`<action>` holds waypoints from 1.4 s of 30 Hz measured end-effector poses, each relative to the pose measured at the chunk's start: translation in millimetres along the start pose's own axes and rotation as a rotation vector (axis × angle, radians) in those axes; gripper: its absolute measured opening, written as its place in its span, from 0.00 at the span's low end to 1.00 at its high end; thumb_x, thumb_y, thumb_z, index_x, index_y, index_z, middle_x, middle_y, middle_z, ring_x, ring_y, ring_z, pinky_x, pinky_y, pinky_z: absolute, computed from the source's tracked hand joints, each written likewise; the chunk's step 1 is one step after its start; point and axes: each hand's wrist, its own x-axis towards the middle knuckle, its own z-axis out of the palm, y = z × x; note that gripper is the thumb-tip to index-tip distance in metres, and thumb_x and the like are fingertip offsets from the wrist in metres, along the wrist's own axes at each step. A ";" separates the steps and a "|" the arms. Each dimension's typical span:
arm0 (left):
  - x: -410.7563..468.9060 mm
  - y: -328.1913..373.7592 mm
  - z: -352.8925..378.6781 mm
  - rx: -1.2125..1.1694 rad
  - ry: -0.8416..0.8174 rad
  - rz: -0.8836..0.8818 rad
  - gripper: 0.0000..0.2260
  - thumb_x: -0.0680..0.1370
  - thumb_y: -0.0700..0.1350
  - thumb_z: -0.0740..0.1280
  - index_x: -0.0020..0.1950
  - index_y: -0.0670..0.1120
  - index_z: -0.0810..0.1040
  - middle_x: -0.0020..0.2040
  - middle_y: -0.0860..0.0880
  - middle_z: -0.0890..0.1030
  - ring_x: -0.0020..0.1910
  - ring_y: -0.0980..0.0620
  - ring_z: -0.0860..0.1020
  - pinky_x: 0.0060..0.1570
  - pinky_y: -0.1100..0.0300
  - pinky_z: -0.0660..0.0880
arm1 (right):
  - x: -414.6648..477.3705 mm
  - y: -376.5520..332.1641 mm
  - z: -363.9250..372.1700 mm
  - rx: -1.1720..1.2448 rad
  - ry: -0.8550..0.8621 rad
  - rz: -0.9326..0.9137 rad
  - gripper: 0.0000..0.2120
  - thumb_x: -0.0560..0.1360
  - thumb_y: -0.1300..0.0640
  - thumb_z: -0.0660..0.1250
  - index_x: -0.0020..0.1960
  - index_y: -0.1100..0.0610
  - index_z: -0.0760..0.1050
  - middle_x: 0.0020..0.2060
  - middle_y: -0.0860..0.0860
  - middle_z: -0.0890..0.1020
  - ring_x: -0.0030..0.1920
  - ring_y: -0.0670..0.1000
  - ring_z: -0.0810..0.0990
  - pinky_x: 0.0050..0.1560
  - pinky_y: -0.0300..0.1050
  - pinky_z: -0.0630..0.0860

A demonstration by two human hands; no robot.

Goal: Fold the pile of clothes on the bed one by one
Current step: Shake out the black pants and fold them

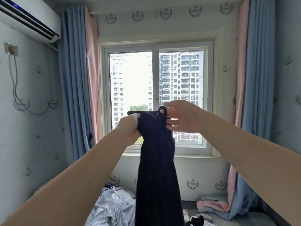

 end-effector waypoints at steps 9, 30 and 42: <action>-33.4 -14.8 15.2 0.308 -0.498 0.262 0.21 0.72 0.29 0.69 0.62 0.45 0.79 0.56 0.42 0.84 0.54 0.43 0.83 0.57 0.48 0.80 | -9.7 -3.4 14.1 -0.183 0.096 -0.167 0.15 0.76 0.50 0.67 0.55 0.58 0.83 0.57 0.55 0.85 0.50 0.53 0.79 0.52 0.45 0.75; 17.8 30.2 -87.9 0.270 -0.278 0.102 0.10 0.81 0.38 0.66 0.61 0.44 0.81 0.55 0.46 0.86 0.54 0.45 0.85 0.55 0.48 0.80 | 10.4 71.5 33.8 0.132 0.104 -0.060 0.21 0.79 0.44 0.66 0.64 0.57 0.80 0.59 0.55 0.84 0.61 0.57 0.82 0.66 0.54 0.75; 84.0 94.4 -168.0 0.516 0.026 0.274 0.08 0.81 0.42 0.67 0.60 0.45 0.76 0.56 0.47 0.82 0.56 0.45 0.81 0.61 0.49 0.78 | 88.3 -2.0 142.7 -0.155 0.612 -0.294 0.05 0.77 0.57 0.72 0.49 0.59 0.80 0.49 0.57 0.85 0.45 0.54 0.84 0.45 0.48 0.82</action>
